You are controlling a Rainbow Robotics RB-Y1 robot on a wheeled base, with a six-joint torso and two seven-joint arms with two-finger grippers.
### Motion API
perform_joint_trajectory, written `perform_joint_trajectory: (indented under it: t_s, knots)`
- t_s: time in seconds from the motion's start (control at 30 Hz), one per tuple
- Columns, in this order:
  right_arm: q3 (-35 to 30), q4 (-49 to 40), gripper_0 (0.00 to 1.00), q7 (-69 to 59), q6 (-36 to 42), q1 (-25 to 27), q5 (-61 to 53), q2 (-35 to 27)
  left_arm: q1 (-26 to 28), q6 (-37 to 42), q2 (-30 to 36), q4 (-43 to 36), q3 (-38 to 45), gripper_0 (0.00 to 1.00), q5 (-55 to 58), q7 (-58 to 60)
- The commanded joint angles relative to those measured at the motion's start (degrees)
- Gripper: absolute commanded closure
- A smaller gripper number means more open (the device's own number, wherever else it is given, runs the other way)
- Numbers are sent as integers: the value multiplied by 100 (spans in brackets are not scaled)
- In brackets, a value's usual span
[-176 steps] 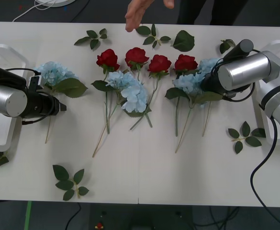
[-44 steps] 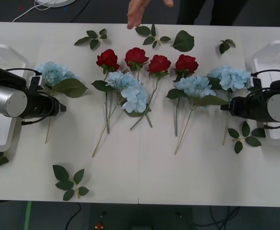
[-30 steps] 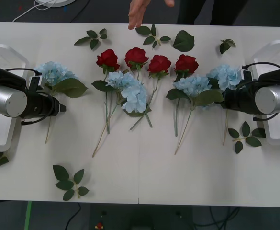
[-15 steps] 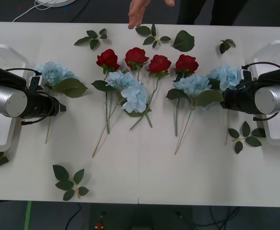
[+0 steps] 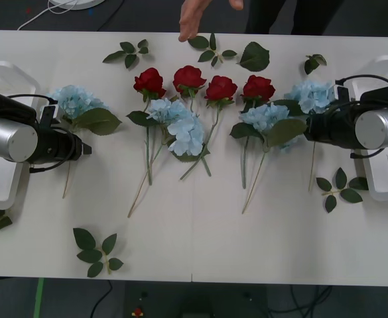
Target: Place the red flowers into the right box and the blue flowers into the left box. If a person shows an open palm, hand one flower to the person first, then continue sorting.
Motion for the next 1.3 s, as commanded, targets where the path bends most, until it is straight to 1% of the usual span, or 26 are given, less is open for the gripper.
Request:
perform_joint_trajectory:
  t_s: [0.03,0.1,0.23,0.37,0.4,0.43,0.5,0.57,0.6,0.7,0.87,0.93,1.1,1.3]
  knots:
    - [-502,-630,100,-64,31,-83,-168,-379,-20,-43,230,14,-91,0,-50,-313]
    - [-740,-911,100,-29,23,75,-185,-467,-20,-43,230,14,-91,0,-50,-313]
    - [-1337,-1834,100,15,31,532,-273,-678,-20,-43,230,14,-91,0,-50,-313]
    - [-1909,-2642,100,50,-13,971,-344,-766,-20,-43,230,14,-91,0,-50,-313]
    - [-2155,-2976,100,59,-48,1156,-370,-766,-20,-43,230,14,-91,0,-50,-313]
    - [-2234,-3108,100,68,-65,1218,-379,-766,-20,-43,230,14,-91,0,-50,-313]
    - [-2471,-3521,100,85,-259,1481,-414,-766,-20,-43,230,14,-91,0,-50,-313]
    - [-2594,-3829,100,103,-593,1727,-440,-766,-20,-43,230,14,-91,0,-50,-313]
    - [-2638,-4013,100,120,-900,1868,-449,-766,-20,-43,230,14,-91,0,-50,-313]
    - [-2629,-4233,100,182,-1489,2017,-423,-757,-20,-43,230,14,-91,0,-50,-313]
    - [-2462,-4365,100,375,-2025,1903,-326,-713,-20,-43,230,14,-91,0,-50,-313]
    - [-2357,-4347,100,718,-2148,1719,-291,-661,-20,-43,230,14,-91,0,-50,-313]
    - [-2225,-4268,100,1412,-2192,1297,-203,-467,-20,-43,230,14,-91,0,-50,-313]
    - [-1917,-4163,100,2115,-2210,743,-115,-195,-20,-43,230,14,-91,0,-50,-313]
